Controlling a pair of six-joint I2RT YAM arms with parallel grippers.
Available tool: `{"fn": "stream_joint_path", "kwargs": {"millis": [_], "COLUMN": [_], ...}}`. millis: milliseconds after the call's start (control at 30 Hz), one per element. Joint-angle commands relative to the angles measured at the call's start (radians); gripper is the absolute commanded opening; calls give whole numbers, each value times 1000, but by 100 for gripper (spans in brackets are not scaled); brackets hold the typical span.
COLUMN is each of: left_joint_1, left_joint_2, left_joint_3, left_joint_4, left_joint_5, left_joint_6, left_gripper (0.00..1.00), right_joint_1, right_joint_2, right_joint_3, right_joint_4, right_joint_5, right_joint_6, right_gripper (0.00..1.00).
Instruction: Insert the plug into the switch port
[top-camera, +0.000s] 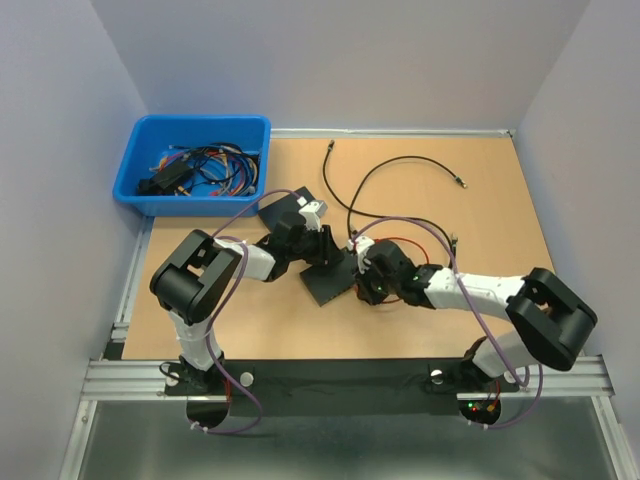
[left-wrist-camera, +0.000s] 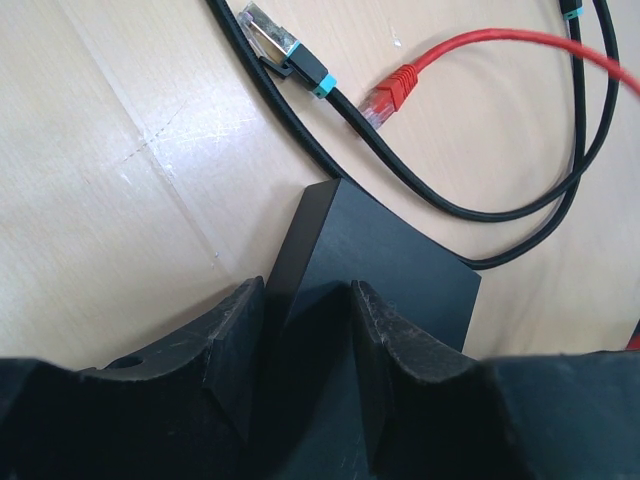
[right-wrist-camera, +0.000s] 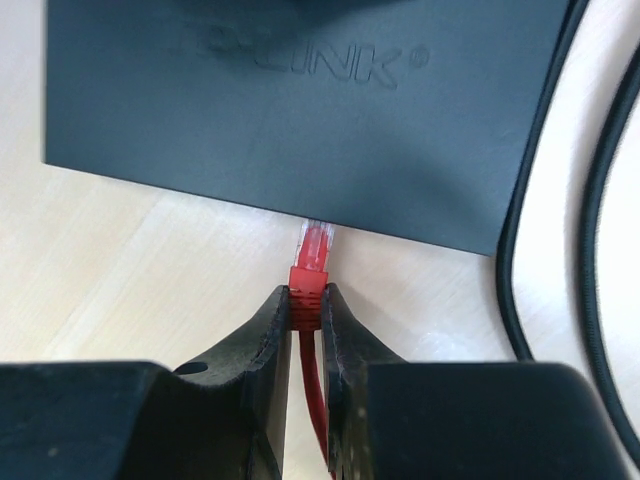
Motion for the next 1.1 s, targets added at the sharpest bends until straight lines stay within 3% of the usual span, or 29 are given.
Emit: {"fn": "stream_joint_path", "kwargs": {"millis": [0,833,933,967,1067], "left_joint_1": [-110,-112,-112,-112,-112], "left_joint_2": [83,87,83,81,79], "left_joint_3": [-72,-64,-67,-69,-70], "left_joint_4": [-323,-344,-344,-341,-338], "left_joint_5": [266,276,275,275,275], "left_joint_6": [-54,-38,-40,-40,-41], "left_gripper": [48,48,48,48,48], "right_joint_1": [-10,-10,-10,-10,-10], "right_joint_2": [74,243,238,234,208], "right_joint_3": [16,142,160,157,133], "right_joint_4": [431,498,463,458,452], "right_joint_5": [112,175,178,177,181], "right_joint_6": [-12,-52,-41,-38,-24], "right_gripper": [0,1,14,26,44]}}
